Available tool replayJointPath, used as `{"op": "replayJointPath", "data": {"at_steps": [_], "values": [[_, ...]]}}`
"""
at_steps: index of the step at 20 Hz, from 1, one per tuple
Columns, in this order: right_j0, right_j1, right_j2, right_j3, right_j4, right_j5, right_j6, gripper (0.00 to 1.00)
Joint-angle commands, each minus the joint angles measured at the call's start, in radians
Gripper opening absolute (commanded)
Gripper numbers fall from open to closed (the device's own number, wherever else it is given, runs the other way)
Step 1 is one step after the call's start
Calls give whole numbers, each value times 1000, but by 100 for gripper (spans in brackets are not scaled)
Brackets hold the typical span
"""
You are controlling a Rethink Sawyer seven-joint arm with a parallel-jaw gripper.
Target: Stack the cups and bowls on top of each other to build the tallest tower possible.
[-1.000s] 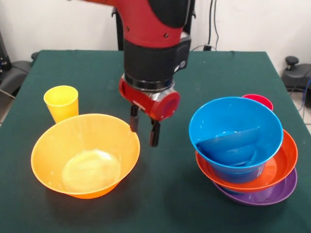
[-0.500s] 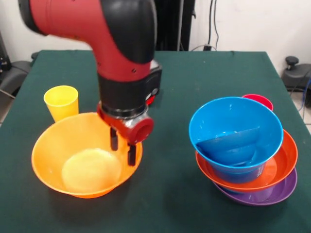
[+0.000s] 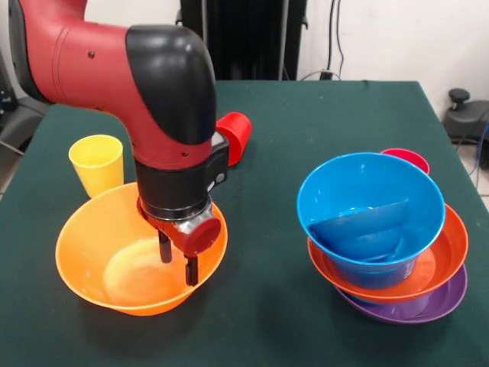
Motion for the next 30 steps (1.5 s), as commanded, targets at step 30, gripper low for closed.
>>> {"op": "replayJointPath", "data": {"at_steps": [30], "values": [[28, -82, 128, -48, -102, 72, -166, 100]]}}
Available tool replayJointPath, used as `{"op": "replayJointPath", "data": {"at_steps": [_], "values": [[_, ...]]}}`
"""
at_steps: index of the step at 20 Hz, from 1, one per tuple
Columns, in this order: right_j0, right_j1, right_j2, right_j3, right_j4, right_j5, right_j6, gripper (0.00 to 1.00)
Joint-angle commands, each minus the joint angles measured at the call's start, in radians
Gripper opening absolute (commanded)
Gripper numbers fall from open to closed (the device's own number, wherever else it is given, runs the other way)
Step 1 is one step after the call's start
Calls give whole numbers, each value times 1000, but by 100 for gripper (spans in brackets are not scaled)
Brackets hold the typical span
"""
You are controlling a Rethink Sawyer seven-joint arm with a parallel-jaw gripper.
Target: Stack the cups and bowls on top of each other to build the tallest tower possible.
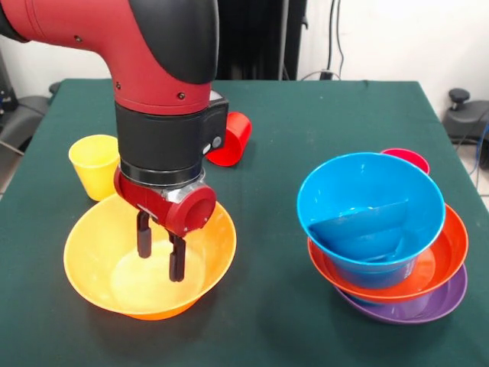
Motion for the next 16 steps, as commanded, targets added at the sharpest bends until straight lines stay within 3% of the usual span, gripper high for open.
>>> {"op": "replayJointPath", "data": {"at_steps": [1, 16], "values": [[26, 52, 98, -42, -49, 76, -160, 100], [52, 93, 85, -99, -36, 66, -118, 100]]}}
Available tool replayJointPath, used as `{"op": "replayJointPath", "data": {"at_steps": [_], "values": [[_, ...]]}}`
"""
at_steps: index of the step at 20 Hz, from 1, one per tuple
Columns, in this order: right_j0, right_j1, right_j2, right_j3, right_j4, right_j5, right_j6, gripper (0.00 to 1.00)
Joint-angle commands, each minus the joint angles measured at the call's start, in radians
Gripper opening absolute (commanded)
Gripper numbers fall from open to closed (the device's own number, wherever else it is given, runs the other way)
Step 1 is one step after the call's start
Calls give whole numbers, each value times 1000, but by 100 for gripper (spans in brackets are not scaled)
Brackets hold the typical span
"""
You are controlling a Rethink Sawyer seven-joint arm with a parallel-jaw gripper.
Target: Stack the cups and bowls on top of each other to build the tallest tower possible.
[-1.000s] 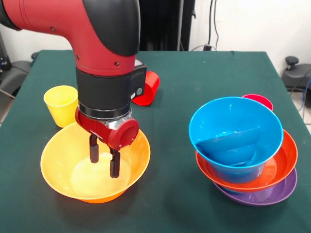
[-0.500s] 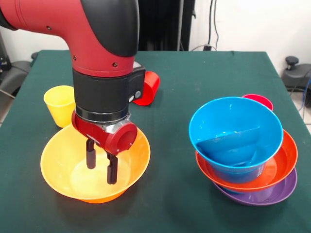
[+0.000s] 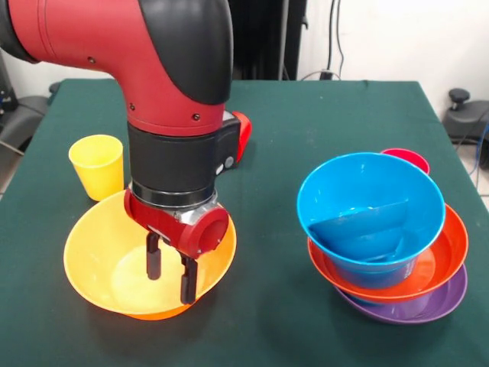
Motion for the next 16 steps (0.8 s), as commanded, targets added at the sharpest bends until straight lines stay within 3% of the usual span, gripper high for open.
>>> {"op": "replayJointPath", "data": {"at_steps": [1, 8, 16], "values": [[29, 45, 82, -26, -37, 66, -121, 100], [28, 90, 84, -51, -25, 133, -128, 100], [10, 126, 123, -46, -16, 77, -137, 100]]}}
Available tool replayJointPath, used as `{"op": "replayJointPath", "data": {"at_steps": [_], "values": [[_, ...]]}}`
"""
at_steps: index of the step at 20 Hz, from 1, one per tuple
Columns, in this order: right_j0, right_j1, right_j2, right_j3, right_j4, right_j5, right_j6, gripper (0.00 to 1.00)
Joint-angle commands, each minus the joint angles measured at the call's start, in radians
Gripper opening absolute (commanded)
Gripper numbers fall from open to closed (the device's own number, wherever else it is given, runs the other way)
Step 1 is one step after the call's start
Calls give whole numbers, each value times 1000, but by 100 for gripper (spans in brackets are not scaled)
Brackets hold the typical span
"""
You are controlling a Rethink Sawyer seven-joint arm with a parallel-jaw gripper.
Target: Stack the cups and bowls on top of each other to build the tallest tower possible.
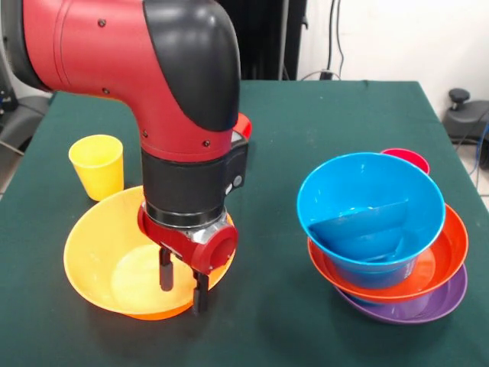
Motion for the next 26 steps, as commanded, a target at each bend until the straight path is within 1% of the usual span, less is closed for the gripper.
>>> {"op": "replayJointPath", "data": {"at_steps": [1, 6, 8, 9, 12, 16, 20, 21, 22, 23, 26], "values": [[5, 73, 115, -13, -14, 61, -135, 100], [10, 84, 102, -9, -21, 39, -100, 100], [18, 80, 84, 1, -31, -4, -67, 100], [17, 80, 84, 1, -29, 1, -68, 0], [34, 79, 55, -5, -41, -18, -36, 0], [43, 80, 42, -14, -42, -17, -30, 0], [56, 75, 20, -10, -36, -10, 1, 0], [50, 65, 28, 7, -27, -45, 16, 0], [49, 51, 30, 22, -18, -41, 23, 0], [47, 29, 35, 52, -8, -33, 24, 0], [58, -74, 12, 145, 16, 18, 47, 0]]}}
